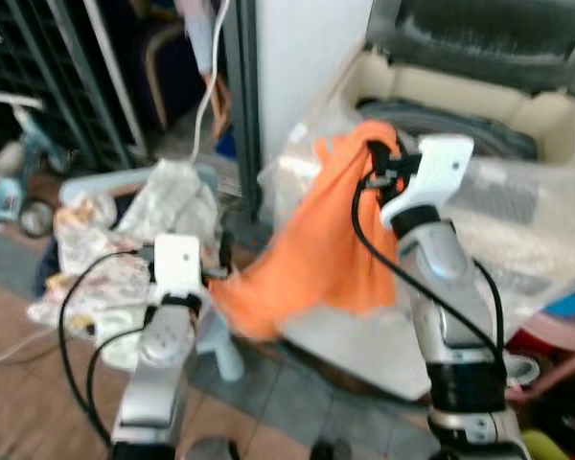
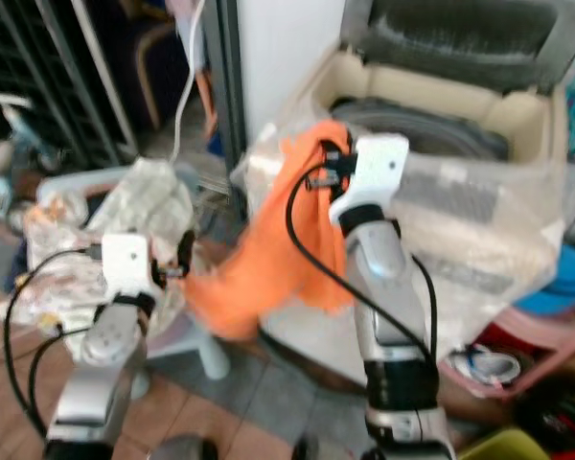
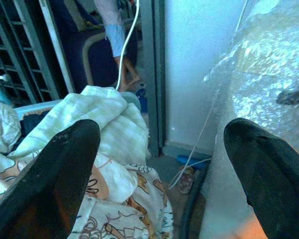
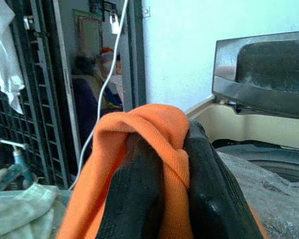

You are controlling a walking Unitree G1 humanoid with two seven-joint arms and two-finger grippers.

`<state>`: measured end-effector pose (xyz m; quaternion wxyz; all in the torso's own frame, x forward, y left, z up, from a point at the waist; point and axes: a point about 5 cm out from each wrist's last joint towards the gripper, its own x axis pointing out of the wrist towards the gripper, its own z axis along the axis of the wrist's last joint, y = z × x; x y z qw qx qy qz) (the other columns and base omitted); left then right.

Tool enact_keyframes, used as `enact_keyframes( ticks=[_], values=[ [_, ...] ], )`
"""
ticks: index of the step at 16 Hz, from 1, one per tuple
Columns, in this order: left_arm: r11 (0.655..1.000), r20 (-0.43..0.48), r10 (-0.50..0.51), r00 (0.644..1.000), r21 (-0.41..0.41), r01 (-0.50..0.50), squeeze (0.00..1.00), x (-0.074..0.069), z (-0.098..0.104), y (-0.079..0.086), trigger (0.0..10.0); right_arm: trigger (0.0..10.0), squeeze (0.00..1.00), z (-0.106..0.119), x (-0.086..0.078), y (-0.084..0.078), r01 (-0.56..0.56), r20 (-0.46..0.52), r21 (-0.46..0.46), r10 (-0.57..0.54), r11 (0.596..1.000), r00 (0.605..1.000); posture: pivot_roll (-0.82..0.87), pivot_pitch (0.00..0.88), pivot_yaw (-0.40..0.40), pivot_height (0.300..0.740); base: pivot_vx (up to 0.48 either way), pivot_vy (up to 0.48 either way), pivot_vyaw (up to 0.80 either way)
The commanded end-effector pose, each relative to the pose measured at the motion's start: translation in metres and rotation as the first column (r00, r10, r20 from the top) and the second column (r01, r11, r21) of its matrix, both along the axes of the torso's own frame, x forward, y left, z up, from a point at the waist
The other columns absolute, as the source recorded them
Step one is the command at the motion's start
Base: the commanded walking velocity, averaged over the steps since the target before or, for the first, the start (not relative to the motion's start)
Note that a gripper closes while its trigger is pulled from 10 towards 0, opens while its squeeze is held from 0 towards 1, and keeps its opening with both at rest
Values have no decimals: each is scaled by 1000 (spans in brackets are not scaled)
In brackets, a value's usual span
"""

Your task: Clothes washing

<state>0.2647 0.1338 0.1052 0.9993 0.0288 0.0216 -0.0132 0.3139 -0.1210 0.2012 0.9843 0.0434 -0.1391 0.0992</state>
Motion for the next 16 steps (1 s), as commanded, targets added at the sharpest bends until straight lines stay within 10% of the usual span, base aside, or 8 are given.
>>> enact_keyframes(
  ticks=[1,8,11,13,16],
  values=[
    [1000,-1,-1,1000,-1,1,0,-1,-1,2,10000,10000,0,6,-2,-1,3,32,-2,-3,1000,999,-30,32,-2,740,0,0,0],
    [998,17,-45,999,-45,46,0,-4,2,3,10000,10000,0,-27,-17,-16,80,-53,-44,-82,996,995,-32,30,12,740,254,0,-686],
    [997,18,-60,998,-48,60,0,-2,2,2,10000,10000,0,-6,-6,-5,-14,19,-73,16,997,1000,-33,31,14,740,324,0,-173],
    [997,15,-55,998,-48,56,0,-2,2,1,10000,10000,0,12,-1,14,-171,96,-224,196,959,976,-31,32,10,740,129,0,0],
    [999,1,-29,1000,-46,29,0,-1,1,3,10000,10000,0,42,5,40,-462,89,-412,539,786,838,-31,33,7,740,0,0,0]
  ],
)
